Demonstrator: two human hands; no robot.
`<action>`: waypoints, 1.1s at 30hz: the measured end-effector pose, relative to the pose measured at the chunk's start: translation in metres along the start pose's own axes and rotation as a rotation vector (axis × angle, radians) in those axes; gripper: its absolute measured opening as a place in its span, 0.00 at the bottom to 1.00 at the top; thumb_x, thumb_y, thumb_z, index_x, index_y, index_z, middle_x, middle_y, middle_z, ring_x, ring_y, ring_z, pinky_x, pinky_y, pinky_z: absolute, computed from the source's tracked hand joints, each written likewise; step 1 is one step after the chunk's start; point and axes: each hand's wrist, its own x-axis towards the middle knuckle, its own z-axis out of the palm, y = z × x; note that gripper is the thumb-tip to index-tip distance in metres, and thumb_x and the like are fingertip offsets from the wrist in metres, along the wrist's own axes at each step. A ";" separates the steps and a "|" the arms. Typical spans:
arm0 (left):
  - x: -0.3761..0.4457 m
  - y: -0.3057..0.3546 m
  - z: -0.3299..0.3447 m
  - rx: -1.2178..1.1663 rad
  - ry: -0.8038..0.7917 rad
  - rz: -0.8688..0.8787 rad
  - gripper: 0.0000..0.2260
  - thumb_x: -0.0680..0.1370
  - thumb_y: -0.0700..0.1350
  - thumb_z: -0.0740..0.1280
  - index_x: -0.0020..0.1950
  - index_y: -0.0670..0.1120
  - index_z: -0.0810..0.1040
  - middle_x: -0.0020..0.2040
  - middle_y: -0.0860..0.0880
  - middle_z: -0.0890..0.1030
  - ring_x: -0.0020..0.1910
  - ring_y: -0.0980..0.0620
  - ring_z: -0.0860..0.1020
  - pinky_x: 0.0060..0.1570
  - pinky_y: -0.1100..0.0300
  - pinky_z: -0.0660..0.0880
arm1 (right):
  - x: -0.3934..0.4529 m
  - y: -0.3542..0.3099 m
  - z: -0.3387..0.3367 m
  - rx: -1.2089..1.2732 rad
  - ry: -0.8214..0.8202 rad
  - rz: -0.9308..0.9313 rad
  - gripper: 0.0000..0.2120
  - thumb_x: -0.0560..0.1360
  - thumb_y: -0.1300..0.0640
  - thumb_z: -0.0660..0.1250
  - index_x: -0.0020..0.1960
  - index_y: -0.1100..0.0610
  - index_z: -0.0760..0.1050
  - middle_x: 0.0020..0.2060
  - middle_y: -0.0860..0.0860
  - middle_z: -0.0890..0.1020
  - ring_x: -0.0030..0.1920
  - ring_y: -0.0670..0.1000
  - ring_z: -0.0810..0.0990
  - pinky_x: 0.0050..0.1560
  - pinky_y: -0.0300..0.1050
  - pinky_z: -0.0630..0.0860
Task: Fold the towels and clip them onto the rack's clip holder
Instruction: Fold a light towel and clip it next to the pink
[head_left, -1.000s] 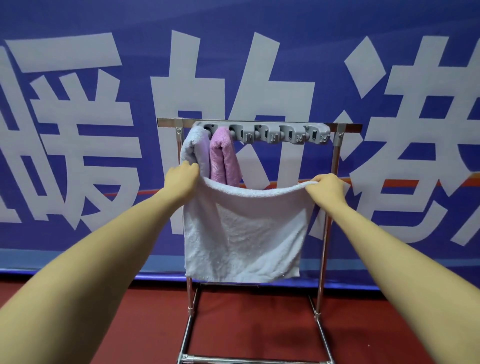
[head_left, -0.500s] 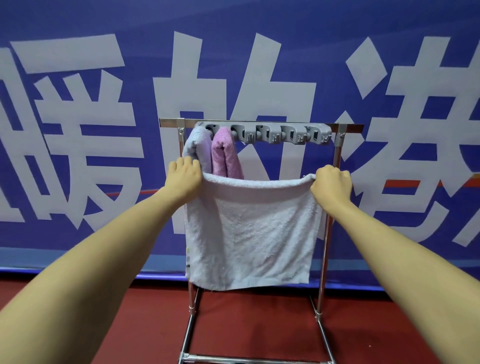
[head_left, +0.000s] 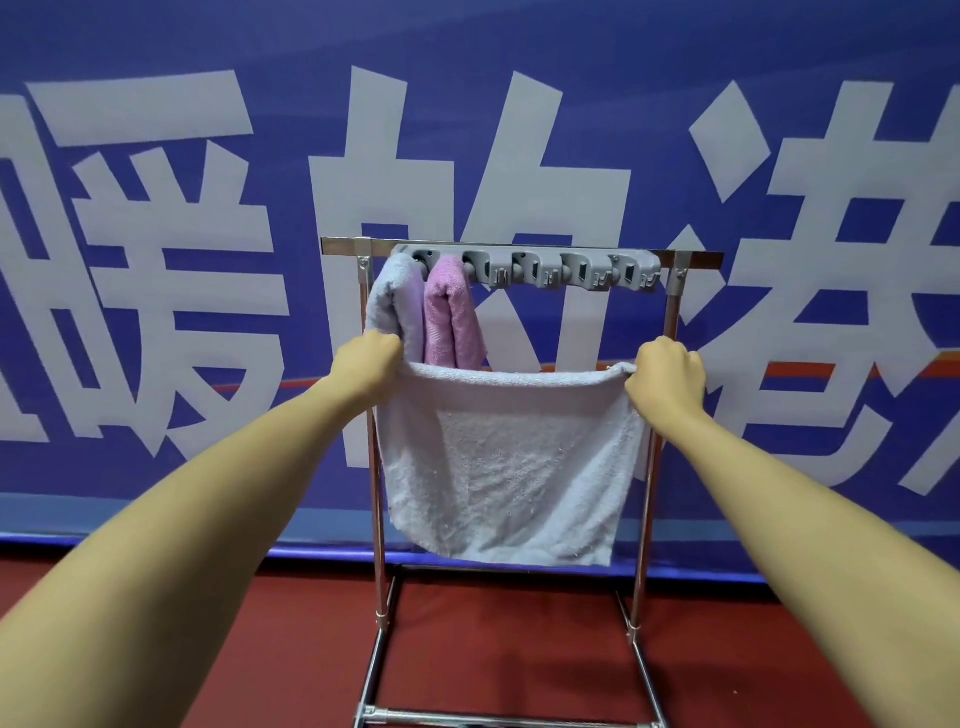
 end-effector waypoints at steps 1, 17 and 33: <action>0.000 0.000 0.000 -0.013 -0.005 -0.002 0.08 0.74 0.32 0.60 0.49 0.35 0.76 0.39 0.43 0.69 0.42 0.38 0.76 0.34 0.55 0.67 | 0.000 0.001 0.000 0.012 0.001 0.003 0.05 0.73 0.66 0.65 0.47 0.66 0.78 0.45 0.60 0.79 0.48 0.59 0.77 0.51 0.50 0.71; -0.006 0.009 0.007 0.055 0.141 -0.075 0.10 0.72 0.34 0.61 0.44 0.44 0.80 0.41 0.44 0.81 0.38 0.42 0.73 0.40 0.56 0.60 | -0.004 0.008 0.022 0.800 0.072 0.320 0.10 0.75 0.69 0.59 0.39 0.59 0.74 0.38 0.56 0.78 0.40 0.59 0.80 0.40 0.53 0.81; -0.005 0.075 0.002 -0.824 0.260 0.091 0.14 0.76 0.34 0.60 0.53 0.43 0.83 0.53 0.48 0.84 0.55 0.50 0.80 0.54 0.59 0.75 | -0.020 -0.034 0.012 1.110 -0.157 -0.091 0.07 0.73 0.68 0.65 0.45 0.60 0.81 0.40 0.50 0.82 0.42 0.42 0.79 0.46 0.32 0.76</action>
